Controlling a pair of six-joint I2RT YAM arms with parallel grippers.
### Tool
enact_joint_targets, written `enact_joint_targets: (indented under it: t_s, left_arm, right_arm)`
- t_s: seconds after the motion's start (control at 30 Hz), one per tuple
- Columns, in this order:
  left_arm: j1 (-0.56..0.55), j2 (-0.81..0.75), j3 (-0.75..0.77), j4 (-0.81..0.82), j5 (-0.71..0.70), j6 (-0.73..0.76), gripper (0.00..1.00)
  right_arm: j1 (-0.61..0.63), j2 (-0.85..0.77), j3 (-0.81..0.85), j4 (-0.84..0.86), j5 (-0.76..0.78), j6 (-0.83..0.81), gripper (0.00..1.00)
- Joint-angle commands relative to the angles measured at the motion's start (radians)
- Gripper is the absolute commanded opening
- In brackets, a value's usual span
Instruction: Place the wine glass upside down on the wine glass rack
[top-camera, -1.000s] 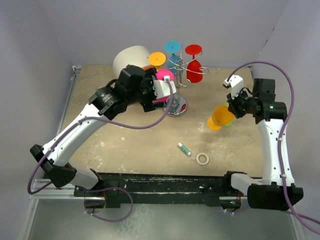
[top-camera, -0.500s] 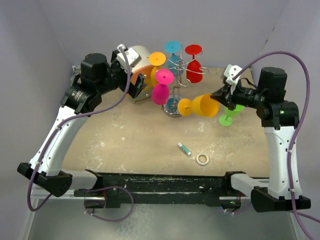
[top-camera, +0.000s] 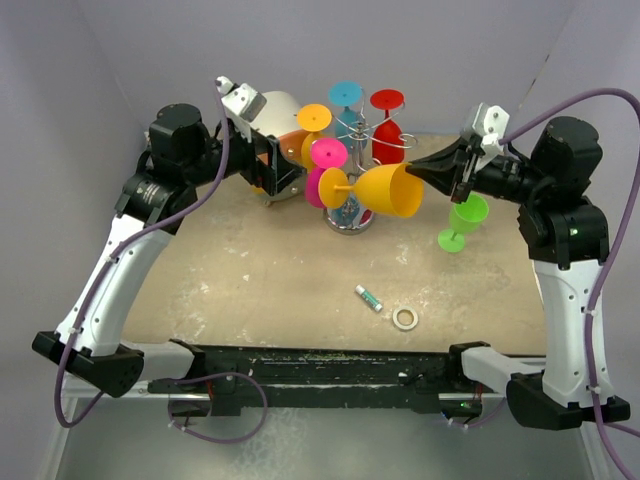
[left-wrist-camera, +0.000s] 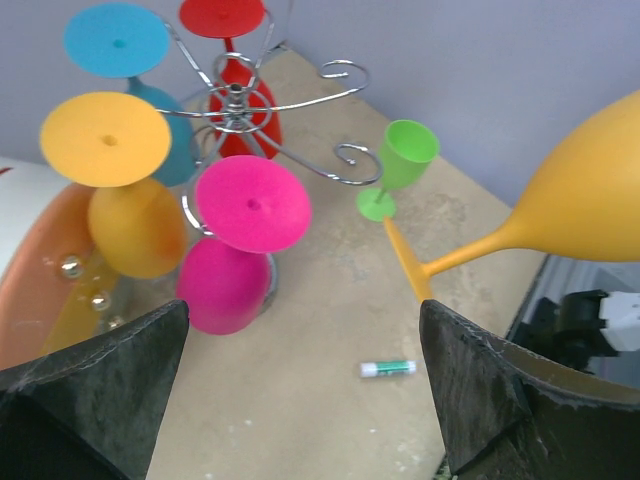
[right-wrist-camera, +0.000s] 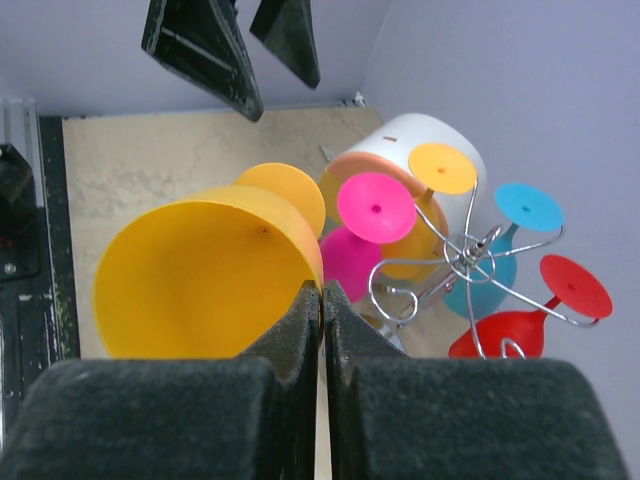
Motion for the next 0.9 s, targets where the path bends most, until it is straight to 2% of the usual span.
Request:
enact_joint_targets:
  t_s: [0.0, 0.17, 0.3, 0.47, 0.67, 0.83, 0.87]
  left_arm:
    - [0.003, 0.035, 0.049, 0.077, 0.158, -0.175, 0.98]
    - [0.004, 0.071, 0.017, 0.152, 0.251, -0.289, 0.83]
    - [0.003, 0.096, 0.006, 0.189, 0.302, -0.344, 0.67]
    - [0.000, 0.119, 0.005, 0.196, 0.331, -0.368, 0.42]
    - [-0.011, 0.127, -0.004, 0.205, 0.349, -0.374, 0.26]
    - [-0.011, 0.131, -0.002, 0.216, 0.368, -0.377, 0.02]
    - [-0.011, 0.129, 0.000, 0.217, 0.370, -0.376, 0.00]
  right_arm:
    - [0.012, 0.024, 0.049, 0.138, -0.018, 0.131, 0.00]
    - [0.021, 0.035, 0.061, 0.175, 0.010, 0.168, 0.00]
    - [0.026, 0.038, 0.062, 0.183, 0.028, 0.172, 0.00]
    - [0.028, 0.037, 0.061, 0.185, 0.047, 0.167, 0.00]
    - [0.029, 0.038, 0.053, 0.195, 0.067, 0.166, 0.00]
    - [0.028, 0.038, 0.033, 0.199, 0.077, 0.159, 0.00]
    - [0.028, 0.038, 0.028, 0.198, 0.078, 0.156, 0.00]
